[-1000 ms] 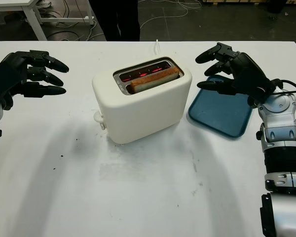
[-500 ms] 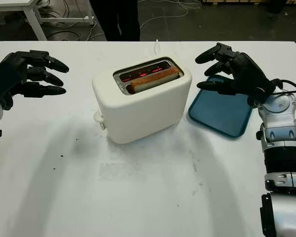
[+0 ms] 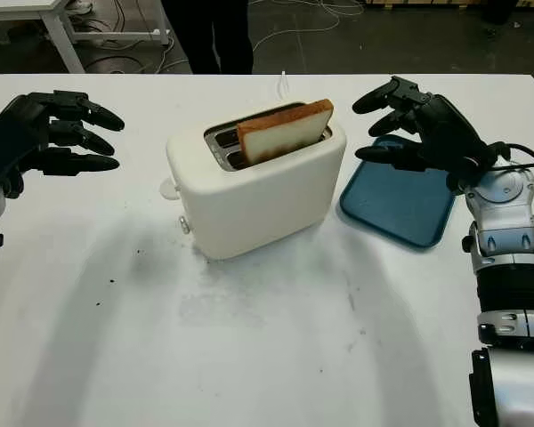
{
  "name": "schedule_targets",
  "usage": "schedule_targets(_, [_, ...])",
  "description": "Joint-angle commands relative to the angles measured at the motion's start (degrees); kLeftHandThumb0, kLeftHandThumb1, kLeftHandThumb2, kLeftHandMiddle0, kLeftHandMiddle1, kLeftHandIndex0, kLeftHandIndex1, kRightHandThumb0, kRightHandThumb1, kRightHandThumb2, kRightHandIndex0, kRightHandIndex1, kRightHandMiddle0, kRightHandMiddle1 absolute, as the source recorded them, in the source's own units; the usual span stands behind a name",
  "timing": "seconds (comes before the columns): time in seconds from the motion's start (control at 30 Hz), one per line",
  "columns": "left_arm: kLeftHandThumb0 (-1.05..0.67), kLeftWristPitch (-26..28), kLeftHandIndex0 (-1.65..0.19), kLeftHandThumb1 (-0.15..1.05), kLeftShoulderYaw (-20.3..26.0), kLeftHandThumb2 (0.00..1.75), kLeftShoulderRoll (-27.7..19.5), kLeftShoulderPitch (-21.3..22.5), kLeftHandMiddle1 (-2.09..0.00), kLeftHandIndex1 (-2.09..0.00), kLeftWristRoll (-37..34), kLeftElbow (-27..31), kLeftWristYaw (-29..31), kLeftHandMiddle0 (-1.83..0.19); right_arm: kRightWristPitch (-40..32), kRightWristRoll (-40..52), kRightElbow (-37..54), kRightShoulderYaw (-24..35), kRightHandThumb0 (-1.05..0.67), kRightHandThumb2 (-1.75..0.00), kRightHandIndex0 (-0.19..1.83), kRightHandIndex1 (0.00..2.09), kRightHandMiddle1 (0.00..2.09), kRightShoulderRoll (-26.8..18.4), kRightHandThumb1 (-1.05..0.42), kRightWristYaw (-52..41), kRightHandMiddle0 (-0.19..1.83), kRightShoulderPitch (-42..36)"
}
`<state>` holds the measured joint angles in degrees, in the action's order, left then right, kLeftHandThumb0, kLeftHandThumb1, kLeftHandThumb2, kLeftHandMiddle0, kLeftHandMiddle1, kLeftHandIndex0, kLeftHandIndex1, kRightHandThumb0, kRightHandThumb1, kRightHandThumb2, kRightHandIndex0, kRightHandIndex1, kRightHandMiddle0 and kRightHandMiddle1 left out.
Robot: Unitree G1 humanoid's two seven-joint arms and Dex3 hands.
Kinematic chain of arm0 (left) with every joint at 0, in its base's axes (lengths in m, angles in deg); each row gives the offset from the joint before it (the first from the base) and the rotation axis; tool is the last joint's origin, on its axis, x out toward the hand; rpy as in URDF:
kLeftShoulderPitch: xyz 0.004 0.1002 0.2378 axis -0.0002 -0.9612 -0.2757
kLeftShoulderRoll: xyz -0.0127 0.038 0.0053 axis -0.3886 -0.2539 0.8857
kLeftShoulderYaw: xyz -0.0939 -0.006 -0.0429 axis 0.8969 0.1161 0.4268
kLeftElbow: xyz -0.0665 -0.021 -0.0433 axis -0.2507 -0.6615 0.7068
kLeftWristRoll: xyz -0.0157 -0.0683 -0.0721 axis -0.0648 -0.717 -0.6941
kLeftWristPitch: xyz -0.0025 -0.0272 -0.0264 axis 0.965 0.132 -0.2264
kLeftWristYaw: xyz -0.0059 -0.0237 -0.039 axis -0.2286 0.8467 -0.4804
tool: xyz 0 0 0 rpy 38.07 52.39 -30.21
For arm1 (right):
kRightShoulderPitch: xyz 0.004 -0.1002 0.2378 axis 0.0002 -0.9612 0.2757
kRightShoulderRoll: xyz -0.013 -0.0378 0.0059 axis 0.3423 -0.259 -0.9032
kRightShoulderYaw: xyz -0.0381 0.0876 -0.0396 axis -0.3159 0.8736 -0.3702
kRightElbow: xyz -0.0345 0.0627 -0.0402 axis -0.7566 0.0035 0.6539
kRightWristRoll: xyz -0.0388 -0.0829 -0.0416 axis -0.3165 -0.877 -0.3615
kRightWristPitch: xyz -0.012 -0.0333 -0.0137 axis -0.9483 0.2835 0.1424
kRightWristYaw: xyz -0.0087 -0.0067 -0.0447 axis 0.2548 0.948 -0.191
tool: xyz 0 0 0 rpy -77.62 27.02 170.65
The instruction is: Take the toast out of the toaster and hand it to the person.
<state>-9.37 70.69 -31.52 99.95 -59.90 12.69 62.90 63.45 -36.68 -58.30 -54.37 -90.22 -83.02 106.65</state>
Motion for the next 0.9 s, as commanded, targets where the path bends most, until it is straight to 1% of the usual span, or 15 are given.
schedule_targets(0.0, [-1.05,0.1,-0.8,0.54,-0.2,0.0,-0.1,0.0,-0.87,-0.69,-0.1,0.0,0.2,-0.77,-1.0,0.6,0.5,0.3,-0.97,0.0,0.06,1.35,1.05,0.3,-0.85,-0.3,0.15,0.8])
schedule_targets(0.07, [-1.05,-0.1,-0.79,0.54,-0.2,0.0,-0.2,0.0,-0.87,-0.69,0.1,-0.1,0.1,-0.76,-0.9,0.5,0.5,0.2,-0.96,0.0,0.05,1.35,1.05,0.1,-0.85,-0.3,0.15,1.3])
schedule_targets(0.13, [-1.05,-0.1,-0.8,0.54,-0.2,0.0,-0.1,0.0,-0.87,-0.69,0.0,-0.1,0.1,-0.77,-0.7,0.9,0.4,0.3,-0.92,0.0,0.03,1.33,1.05,0.0,-0.82,-0.7,0.14,2.1])
schedule_targets(0.23, [-1.05,0.0,-0.8,0.53,-0.1,0.0,-0.1,0.0,-0.87,-0.69,-0.1,-0.1,0.2,-0.77,1.1,-0.1,1.6,-0.1,-0.89,-0.01,0.01,1.34,1.04,-0.7,-0.82,-0.5,0.14,3.7])
schedule_targets(0.33, [-1.05,0.0,-0.79,0.53,-0.3,0.0,-0.3,-0.1,-0.87,-0.69,0.3,0.0,0.1,-0.76,-4.1,-1.7,7.0,-0.6,-0.86,0.0,0.05,1.27,1.0,-1.4,-0.79,0.2,0.16,5.8])
schedule_targets(0.37, [-1.05,0.0,-0.79,0.53,-0.4,0.0,-0.4,0.0,-0.87,-0.69,0.4,0.0,0.1,-0.76,-5.6,-2.0,8.7,-0.5,-0.88,0.0,0.06,1.25,0.98,-1.4,-0.79,0.3,0.17,6.6])
schedule_targets(0.4, [-1.05,0.1,-0.79,0.54,-0.3,0.01,-0.3,-0.1,-0.87,-0.69,0.3,-0.1,0.1,-0.76,-6.1,-2.1,10.0,-0.5,-0.9,0.0,0.07,1.22,0.95,-1.4,-0.79,0.1,0.19,7.4])
schedule_targets(0.53, [-1.05,-0.1,-0.8,0.54,-0.3,0.0,-0.2,-0.2,-0.88,-0.69,0.3,0.0,-0.2,-0.77,-7.0,-1.3,13.4,-0.1,-0.86,0.0,0.09,1.21,0.91,-1.0,-0.76,-0.6,0.2,10.4])
schedule_targets(0.6, [-1.05,-0.4,-0.8,0.54,-0.2,0.0,-0.1,-0.3,-0.88,-0.7,0.2,-0.1,-0.2,-0.77,-5.4,-1.6,14.5,-0.3,-0.85,0.0,0.09,1.26,0.93,-0.5,-0.73,0.0,0.21,11.8])
schedule_targets(0.67, [-1.05,-0.7,-0.8,0.54,0.0,0.0,-0.1,-0.4,-0.88,-0.7,0.1,-0.2,-0.2,-0.77,-4.6,-2.4,16.0,-0.9,-0.84,0.0,0.11,1.27,0.94,-0.2,-0.7,0.7,0.23,12.8])
schedule_targets(0.73, [-1.05,-0.6,-0.8,0.54,0.0,0.0,-0.1,-0.4,-0.88,-0.7,0.1,-0.2,-0.2,-0.77,-1.9,-4.6,16.4,-2.3,-0.86,-0.01,0.15,1.27,0.96,-0.4,-0.7,1.3,0.27,13.7])
schedule_targets(0.77, [-1.05,-0.5,-0.8,0.54,0.1,0.0,-0.1,-0.4,-0.88,-0.7,0.0,-0.1,-0.2,-0.77,-0.6,-5.2,16.2,-2.9,-0.88,-0.01,0.17,1.27,0.96,-0.4,-0.71,1.1,0.28,14.1])
schedule_targets(0.83, [-1.05,-0.6,-0.8,0.54,0.1,0.0,-0.1,-0.5,-0.88,-0.7,0.0,0.0,-0.1,-0.77,2.7,-5.7,14.2,-4.2,-0.85,0.0,0.18,1.25,0.96,-0.1,-0.68,0.2,0.29,15.1])
schedule_targets(0.87, [-1.05,-0.8,-0.8,0.54,0.1,0.0,-0.1,-0.5,-0.88,-0.7,0.0,-0.1,-0.1,-0.77,5.1,-6.3,12.6,-5.1,-0.87,0.0,0.19,1.24,0.96,-0.1,-0.67,-0.2,0.29,15.7])
